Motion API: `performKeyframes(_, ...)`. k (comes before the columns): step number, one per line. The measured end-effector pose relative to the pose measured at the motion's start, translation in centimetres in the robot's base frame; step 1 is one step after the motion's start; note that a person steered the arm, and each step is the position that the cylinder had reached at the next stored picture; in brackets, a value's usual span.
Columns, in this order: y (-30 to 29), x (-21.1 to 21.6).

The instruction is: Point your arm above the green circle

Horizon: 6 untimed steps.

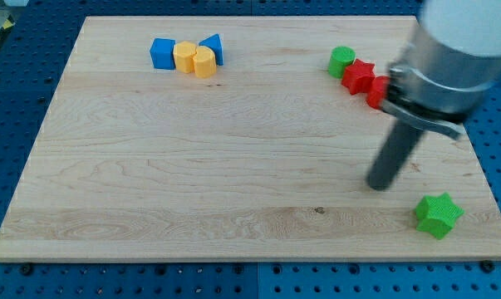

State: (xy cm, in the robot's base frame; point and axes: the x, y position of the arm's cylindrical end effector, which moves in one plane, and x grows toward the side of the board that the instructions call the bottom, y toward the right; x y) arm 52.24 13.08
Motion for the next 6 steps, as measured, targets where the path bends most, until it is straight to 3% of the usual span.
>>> performKeyframes(1, -5.7, -5.9)
performKeyframes(3, -7.5, -23.8)
performKeyframes(4, -1.9, -25.4)
performKeyframes(6, 7.7, -22.2)
